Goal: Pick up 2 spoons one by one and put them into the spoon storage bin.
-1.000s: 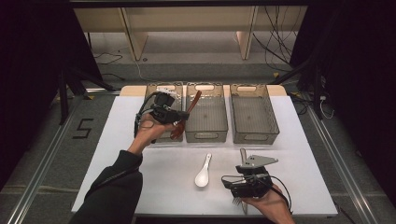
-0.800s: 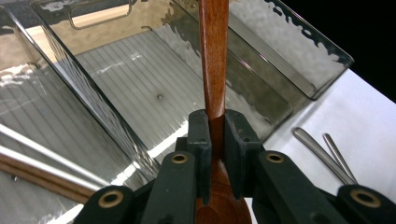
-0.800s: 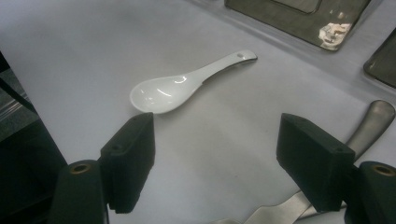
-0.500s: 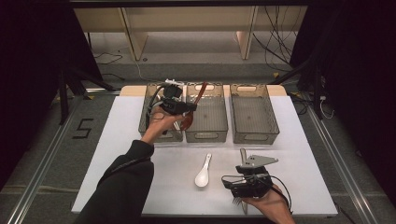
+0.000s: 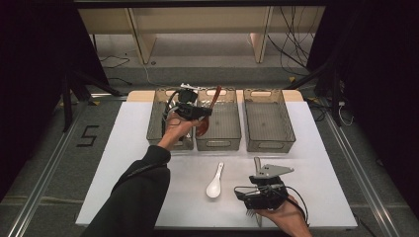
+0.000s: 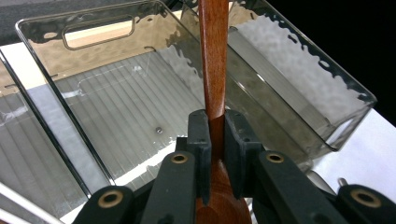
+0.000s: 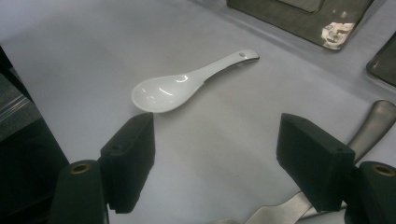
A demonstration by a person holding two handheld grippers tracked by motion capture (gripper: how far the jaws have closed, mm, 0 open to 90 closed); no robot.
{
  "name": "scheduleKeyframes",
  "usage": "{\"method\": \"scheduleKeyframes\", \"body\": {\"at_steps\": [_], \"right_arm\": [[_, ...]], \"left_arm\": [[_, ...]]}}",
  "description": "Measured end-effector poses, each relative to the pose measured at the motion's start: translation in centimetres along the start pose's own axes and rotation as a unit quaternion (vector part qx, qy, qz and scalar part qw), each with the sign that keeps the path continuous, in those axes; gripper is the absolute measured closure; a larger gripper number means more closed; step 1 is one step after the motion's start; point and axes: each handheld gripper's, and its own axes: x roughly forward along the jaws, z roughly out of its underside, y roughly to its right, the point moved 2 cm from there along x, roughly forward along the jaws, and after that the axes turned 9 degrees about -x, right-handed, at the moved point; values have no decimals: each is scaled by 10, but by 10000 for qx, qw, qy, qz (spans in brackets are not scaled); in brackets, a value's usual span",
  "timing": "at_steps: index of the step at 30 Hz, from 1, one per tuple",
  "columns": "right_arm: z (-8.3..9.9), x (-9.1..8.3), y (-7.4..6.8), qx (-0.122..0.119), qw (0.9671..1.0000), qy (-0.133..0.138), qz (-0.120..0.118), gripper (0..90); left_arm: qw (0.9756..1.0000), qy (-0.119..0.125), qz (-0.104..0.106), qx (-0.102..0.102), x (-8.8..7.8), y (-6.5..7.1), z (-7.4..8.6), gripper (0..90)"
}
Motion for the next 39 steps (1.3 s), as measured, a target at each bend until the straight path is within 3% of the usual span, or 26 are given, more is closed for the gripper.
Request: {"method": "scheduleKeyframes", "body": {"at_steps": [16, 20, 28, 34, 39], "right_arm": [[1, -1, 1, 5, 10000, -1, -5, 290], [1, -1, 1, 6, 10000, 4, -1, 290], [1, -2, 1, 22, 10000, 6, 13, 290], [0, -3, 1, 28, 10000, 21, 42, 290], [0, -3, 1, 35, 10000, 32, 64, 290]], "left_arm": [[9999, 79, -111, -90, 16, -1, 5, 786], [9997, 13, -168, -176, 15, 0, 6, 604], [9996, -115, -236, -112, -3, 7, 10, 414], [9996, -135, -256, 3, -21, 12, 20, 363], [9999, -74, -121, -43, -38, 16, 30, 327]]}}
